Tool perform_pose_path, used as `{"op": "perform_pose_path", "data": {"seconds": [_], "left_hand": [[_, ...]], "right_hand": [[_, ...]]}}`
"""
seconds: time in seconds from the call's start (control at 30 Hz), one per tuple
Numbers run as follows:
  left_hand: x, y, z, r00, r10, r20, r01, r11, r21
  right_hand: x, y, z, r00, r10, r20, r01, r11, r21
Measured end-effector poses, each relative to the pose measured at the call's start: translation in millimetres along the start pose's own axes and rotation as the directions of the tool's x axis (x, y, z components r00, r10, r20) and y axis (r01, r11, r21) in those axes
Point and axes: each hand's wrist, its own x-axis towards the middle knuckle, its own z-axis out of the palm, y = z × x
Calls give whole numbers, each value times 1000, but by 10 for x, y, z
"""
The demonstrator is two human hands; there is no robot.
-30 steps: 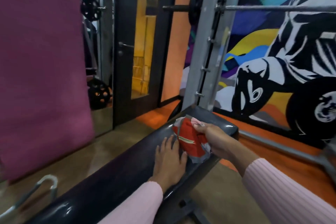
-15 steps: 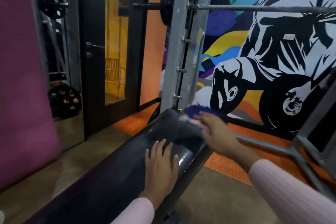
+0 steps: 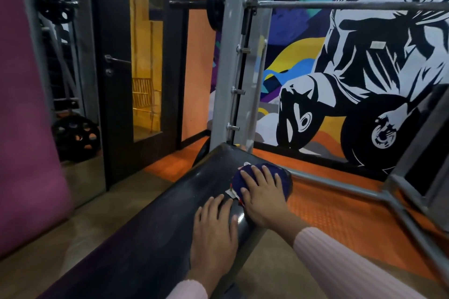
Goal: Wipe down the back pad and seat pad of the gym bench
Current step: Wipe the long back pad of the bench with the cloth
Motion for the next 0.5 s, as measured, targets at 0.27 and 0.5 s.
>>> {"op": "perform_pose_path", "data": {"seconds": [0.27,0.5], "left_hand": [[-13,-30,52,999,-3,-33,1,999,-54],[-36,-22,49,999,11,-34,-12,999,-34]], "right_hand": [[-152,432,-90,969,-242,54,242,970,8],[427,280,-47,999,-33,35,35,998,-43]]}}
